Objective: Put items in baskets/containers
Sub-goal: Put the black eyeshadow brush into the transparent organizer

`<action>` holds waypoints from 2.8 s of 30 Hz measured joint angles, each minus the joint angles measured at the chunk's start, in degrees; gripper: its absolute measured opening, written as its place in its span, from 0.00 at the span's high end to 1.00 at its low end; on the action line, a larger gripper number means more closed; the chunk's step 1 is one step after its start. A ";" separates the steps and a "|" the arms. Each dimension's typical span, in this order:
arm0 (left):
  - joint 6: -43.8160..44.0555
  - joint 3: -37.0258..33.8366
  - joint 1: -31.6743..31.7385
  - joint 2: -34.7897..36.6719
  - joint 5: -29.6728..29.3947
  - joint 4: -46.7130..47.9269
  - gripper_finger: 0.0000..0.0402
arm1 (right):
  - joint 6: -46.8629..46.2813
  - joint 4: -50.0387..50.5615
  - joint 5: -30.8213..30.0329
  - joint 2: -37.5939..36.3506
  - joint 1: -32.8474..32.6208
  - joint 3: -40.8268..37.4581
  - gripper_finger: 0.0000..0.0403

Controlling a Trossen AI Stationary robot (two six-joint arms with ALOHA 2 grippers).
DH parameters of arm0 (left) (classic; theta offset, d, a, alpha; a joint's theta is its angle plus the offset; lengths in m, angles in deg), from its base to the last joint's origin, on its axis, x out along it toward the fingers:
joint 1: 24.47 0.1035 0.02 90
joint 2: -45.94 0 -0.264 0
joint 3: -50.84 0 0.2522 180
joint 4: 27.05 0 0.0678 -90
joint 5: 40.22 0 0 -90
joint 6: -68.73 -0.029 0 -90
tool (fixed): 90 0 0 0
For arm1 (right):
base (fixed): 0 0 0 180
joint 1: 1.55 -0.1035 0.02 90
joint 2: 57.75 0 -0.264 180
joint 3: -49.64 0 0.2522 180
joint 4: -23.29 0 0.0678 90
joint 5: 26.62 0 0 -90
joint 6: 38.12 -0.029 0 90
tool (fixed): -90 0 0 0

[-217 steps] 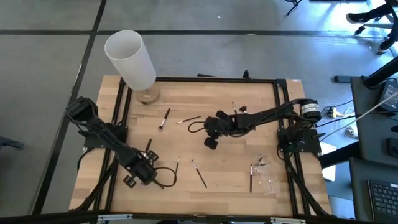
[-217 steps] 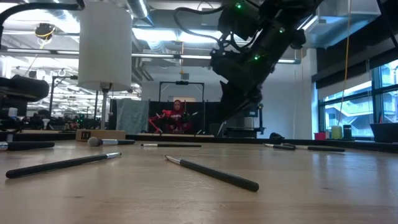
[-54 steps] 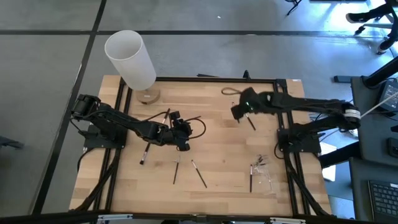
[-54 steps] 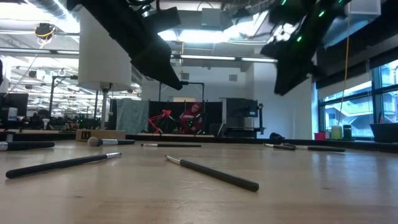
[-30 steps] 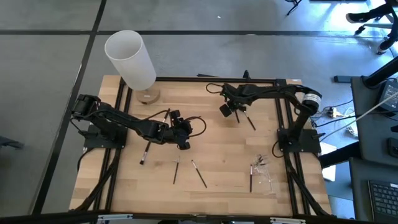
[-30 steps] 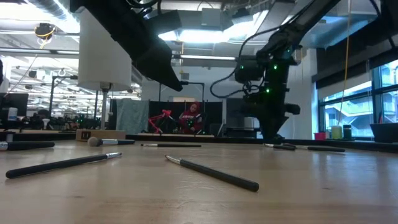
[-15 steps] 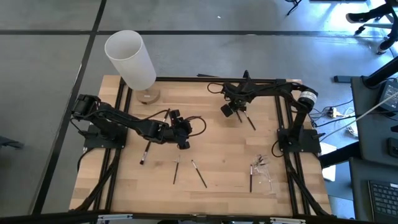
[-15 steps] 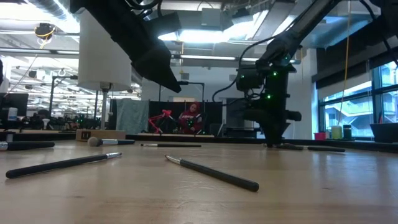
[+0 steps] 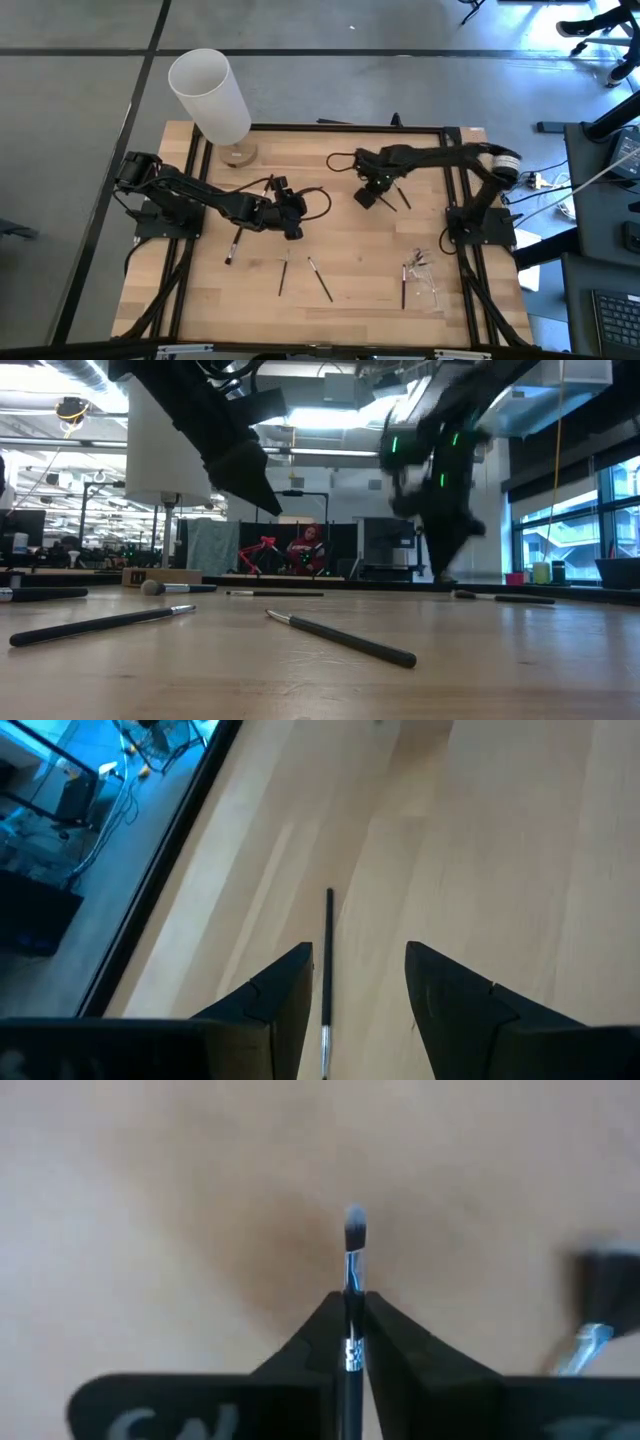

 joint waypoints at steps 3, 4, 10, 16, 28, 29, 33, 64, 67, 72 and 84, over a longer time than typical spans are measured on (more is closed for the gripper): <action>1.49 -0.65 0.00 0.00 -0.46 0.70 0.61 | -1.84 0.06 -0.93 -8.04 -3.73 -1.30 0.94; 1.88 -1.26 0.00 0.00 -0.62 0.48 0.61 | -2.29 -0.20 -1.46 -10.62 -5.12 -1.83 0.95; 6.35 -4.70 0.00 0.00 -0.60 -0.30 0.61 | 0.18 -0.86 -12.78 -27.41 -18.04 -6.56 0.94; 9.22 -6.04 0.00 0.00 -0.60 -0.55 0.61 | -3.34 -0.89 -22.06 -41.78 -33.10 -13.46 0.95; 6.11 -6.05 0.00 0.00 -0.78 -5.02 0.61 | -11.99 -12.27 -30.21 -56.09 -54.57 -29.34 0.99; 6.12 -6.04 0.00 0.00 -0.78 -5.02 0.61 | -12.05 -12.36 -32.17 -56.30 -55.78 -29.76 0.99; 5.99 -6.05 0.73 0.00 -1.04 -5.29 0.61 | -11.89 -12.47 -38.91 -56.66 -58.26 -29.99 0.99; -3.55 -6.03 3.78 0.00 5.26 -9.64 0.61 | -32.91 -19.11 -1.62 -9.82 -22.77 -12.69 0.73; -3.55 -6.02 3.78 0.00 4.70 -7.95 0.61 | -31.63 -11.32 -1.65 -4.15 -22.77 -4.25 0.73; -3.77 -5.99 3.78 0.00 2.41 -6.01 0.61 | -30.37 0.05 -3.05 5.86 -22.73 6.61 0.73; -3.09 -5.99 3.76 0.00 2.41 -2.63 0.61 | -23.76 1.00 0.92 19.81 -22.64 17.59 0.73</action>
